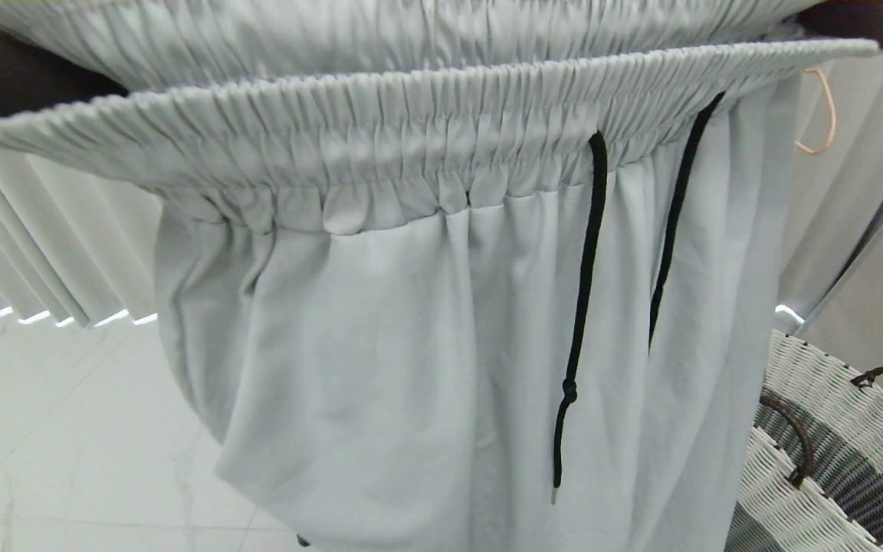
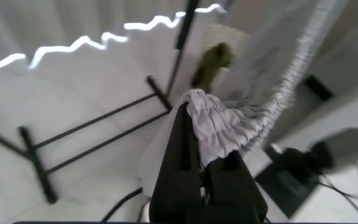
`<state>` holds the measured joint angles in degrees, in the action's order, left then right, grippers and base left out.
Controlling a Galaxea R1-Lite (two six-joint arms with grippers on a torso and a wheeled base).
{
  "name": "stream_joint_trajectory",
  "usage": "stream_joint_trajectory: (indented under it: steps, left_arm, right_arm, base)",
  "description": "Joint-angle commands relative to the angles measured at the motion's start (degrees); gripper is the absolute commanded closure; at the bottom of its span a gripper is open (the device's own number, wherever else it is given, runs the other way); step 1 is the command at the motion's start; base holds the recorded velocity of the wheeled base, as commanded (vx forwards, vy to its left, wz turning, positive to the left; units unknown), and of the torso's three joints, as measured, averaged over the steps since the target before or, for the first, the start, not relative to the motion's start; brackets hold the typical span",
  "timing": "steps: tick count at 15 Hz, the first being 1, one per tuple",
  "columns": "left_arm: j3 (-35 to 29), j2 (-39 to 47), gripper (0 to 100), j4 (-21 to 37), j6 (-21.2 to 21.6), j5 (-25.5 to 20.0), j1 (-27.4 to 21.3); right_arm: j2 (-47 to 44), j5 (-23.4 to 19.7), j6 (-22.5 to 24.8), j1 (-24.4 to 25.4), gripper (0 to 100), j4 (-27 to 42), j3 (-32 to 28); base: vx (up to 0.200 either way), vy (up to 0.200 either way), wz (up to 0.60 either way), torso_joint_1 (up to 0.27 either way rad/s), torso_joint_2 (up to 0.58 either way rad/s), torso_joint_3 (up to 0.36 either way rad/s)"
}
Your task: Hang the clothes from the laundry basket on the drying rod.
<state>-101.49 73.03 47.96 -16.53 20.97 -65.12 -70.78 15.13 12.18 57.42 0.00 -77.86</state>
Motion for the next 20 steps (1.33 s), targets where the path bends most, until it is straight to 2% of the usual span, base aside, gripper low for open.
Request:
stream_joint_trajectory:
  steps: [1,3,7,8,10,12,16,20]
  left_arm:
    - [-0.3,-2.7,100,0.2,-0.6,-0.1,-5.5]
    - [-0.3,-2.9,100,0.2,-0.7,-0.1,-7.9]
    - [-0.3,-1.8,100,0.2,1.1,1.2,-7.4]
    - [-1.1,-0.3,100,-0.1,6.9,4.3,-4.2]
    - [-5.6,2.6,100,-2.0,14.7,5.0,1.8]
    - [-10.5,6.2,100,-4.2,15.2,5.1,3.2]
    - [-9.9,8.7,100,-4.5,15.1,5.1,6.7]
    - [-10.0,8.7,100,-4.7,15.1,5.1,6.8]
  right_arm:
    - [-4.9,0.0,0.2,0.0,100,-0.9,-2.6]
    - [-5.8,0.0,0.6,0.0,100,-0.9,-4.1]
    - [-4.7,0.4,1.0,-0.1,100,-0.2,-4.3]
    - [-3.8,2.4,1.0,-1.2,100,0.8,-4.5]
    - [-2.2,3.6,1.2,-2.5,100,4.7,-6.5]
    - [-1.3,3.6,1.2,-3.5,100,9.2,-9.7]
    - [1.6,3.6,1.3,-3.8,100,12.7,-7.1]
    - [2.1,3.6,2.2,-3.8,100,12.7,-7.0]
  base:
    - [0.0,0.0,0.0,0.0,0.0,0.0]
    - [0.0,0.0,0.0,0.0,0.0,0.0]
    - [0.0,0.0,0.0,0.0,0.0,0.0]
    - [0.0,0.0,0.0,0.0,0.0,0.0]
    - [0.0,0.0,0.0,0.0,0.0,0.0]
    - [0.0,0.0,0.0,0.0,0.0,0.0]
    - [0.0,0.0,0.0,0.0,0.0,0.0]
    - [0.0,0.0,0.0,0.0,0.0,0.0]
